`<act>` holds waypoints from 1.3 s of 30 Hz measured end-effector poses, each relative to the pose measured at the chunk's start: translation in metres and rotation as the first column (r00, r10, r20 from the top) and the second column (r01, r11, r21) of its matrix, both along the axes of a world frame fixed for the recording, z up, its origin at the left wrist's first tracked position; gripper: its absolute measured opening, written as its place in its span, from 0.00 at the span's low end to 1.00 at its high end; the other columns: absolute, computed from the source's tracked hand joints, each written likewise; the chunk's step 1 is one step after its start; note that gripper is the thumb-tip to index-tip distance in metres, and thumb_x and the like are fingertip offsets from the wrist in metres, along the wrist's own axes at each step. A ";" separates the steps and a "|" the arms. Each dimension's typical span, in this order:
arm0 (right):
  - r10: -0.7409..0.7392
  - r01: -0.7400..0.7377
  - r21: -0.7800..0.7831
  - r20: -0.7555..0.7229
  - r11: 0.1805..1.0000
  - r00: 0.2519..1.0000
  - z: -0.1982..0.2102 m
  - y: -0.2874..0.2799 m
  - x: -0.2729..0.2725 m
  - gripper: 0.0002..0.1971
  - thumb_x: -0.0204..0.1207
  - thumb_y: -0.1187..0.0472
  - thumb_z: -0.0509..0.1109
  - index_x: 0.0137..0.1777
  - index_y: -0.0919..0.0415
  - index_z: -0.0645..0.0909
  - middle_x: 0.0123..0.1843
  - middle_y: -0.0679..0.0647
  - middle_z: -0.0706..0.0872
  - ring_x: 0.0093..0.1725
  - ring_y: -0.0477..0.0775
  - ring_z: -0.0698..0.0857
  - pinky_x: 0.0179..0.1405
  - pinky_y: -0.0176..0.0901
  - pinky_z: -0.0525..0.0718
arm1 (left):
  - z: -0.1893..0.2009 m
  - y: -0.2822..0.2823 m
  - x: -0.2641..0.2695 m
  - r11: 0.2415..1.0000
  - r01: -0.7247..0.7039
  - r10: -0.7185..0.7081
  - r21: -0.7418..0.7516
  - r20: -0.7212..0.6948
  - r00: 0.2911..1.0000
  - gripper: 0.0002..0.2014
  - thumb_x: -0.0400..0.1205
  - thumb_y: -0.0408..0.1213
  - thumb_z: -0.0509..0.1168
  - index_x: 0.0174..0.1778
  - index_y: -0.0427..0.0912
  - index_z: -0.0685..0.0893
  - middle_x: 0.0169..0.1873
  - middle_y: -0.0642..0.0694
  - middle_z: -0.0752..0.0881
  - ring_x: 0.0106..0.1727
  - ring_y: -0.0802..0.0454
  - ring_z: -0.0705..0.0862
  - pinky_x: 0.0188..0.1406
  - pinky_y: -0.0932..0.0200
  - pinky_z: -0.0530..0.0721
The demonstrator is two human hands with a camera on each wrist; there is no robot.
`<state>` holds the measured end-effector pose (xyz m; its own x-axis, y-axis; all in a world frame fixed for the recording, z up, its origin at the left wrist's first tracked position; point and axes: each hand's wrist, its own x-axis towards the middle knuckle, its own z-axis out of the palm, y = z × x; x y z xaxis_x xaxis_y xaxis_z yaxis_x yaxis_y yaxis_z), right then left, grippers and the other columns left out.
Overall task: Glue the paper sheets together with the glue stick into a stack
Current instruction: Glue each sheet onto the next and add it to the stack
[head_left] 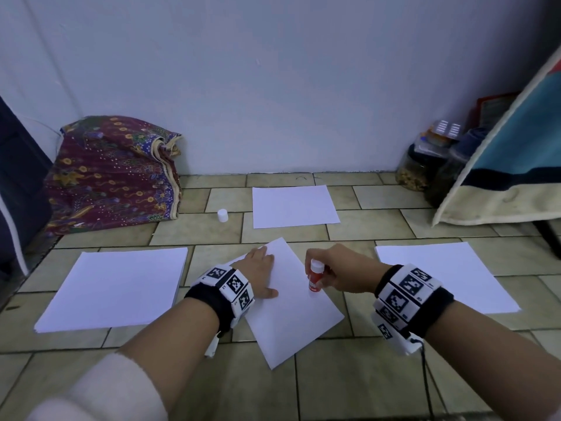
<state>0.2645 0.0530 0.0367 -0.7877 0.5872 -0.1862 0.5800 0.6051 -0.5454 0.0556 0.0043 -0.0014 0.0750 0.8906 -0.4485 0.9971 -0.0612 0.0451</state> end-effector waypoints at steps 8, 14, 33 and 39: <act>0.060 -0.044 -0.213 0.069 0.976 0.996 0.005 -0.002 0.032 0.13 0.71 0.70 0.75 0.45 0.50 0.79 0.45 0.48 0.88 0.42 0.46 0.86 0.42 0.34 0.83 | 0.011 -0.004 -0.003 0.997 0.046 -0.052 0.054 0.097 0.994 0.40 0.79 0.53 0.68 0.83 0.55 0.53 0.81 0.42 0.49 0.78 0.41 0.63 0.69 0.48 0.75; -0.537 0.250 -0.727 -0.190 0.640 0.822 -0.008 0.005 0.049 0.01 0.78 0.72 0.67 0.46 0.67 0.79 0.41 0.60 0.86 0.38 0.53 0.87 0.40 0.43 0.86 | 0.018 -0.006 0.000 0.982 0.101 -0.073 0.160 -0.173 0.982 0.38 0.75 0.64 0.65 0.74 0.45 0.67 0.71 0.44 0.60 0.72 0.44 0.62 0.63 0.50 0.73; -0.649 0.602 -0.256 -0.405 0.756 0.644 -0.020 0.021 -0.016 0.11 0.76 0.66 0.73 0.51 0.61 0.73 0.45 0.58 0.85 0.43 0.59 0.86 0.43 0.45 0.83 | 0.013 -0.001 0.011 0.985 0.170 -0.170 0.040 0.000 0.985 0.36 0.81 0.48 0.67 0.78 0.34 0.60 0.77 0.41 0.64 0.75 0.45 0.66 0.71 0.46 0.73; -0.530 0.512 -0.151 -0.346 0.846 0.774 -0.022 0.023 -0.052 0.13 0.75 0.68 0.72 0.51 0.57 0.70 0.49 0.61 0.86 0.47 0.60 0.84 0.49 0.49 0.83 | 0.004 0.000 0.013 0.995 0.069 -0.071 0.072 0.024 0.997 0.34 0.79 0.46 0.71 0.75 0.36 0.64 0.71 0.40 0.70 0.71 0.43 0.72 0.68 0.46 0.76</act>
